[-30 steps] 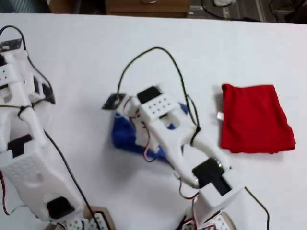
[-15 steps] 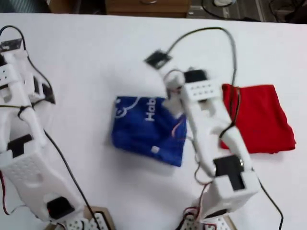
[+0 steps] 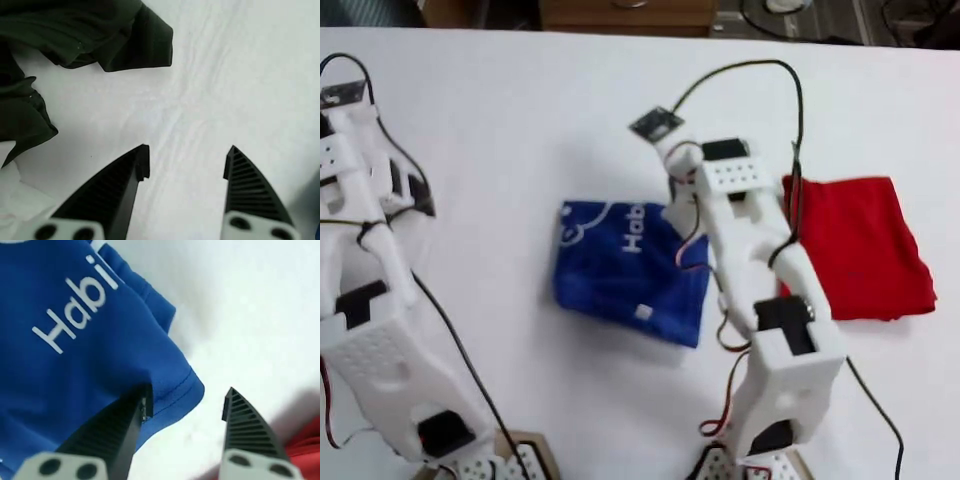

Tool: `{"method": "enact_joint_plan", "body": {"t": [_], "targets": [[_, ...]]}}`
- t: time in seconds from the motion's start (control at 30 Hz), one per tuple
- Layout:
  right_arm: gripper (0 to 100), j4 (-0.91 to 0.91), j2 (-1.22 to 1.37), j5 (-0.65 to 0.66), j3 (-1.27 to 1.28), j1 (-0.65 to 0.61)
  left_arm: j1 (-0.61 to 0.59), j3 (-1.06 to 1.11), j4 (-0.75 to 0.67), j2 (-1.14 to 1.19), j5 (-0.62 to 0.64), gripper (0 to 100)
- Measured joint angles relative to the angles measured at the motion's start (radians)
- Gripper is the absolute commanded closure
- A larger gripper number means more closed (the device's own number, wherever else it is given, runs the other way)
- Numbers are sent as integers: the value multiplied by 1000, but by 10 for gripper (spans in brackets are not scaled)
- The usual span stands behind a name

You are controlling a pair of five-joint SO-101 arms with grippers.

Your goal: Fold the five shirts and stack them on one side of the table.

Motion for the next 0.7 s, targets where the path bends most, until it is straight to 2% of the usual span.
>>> {"method": "enact_joint_plan", "body": {"t": [0.27, 0.33, 0.47, 0.7], "targets": [[769, -5, 78, 0, -2, 0, 0, 0, 0, 0, 0, 736], [817, -5, 97, 0, -14, 0, 0, 0, 0, 0, 0, 736], [976, 0, 115, 0, -54, 17, 0, 0, 0, 0, 0, 736], [978, 57, 117, 0, -144, 49, 0, 0, 0, 0, 0, 736]]}}
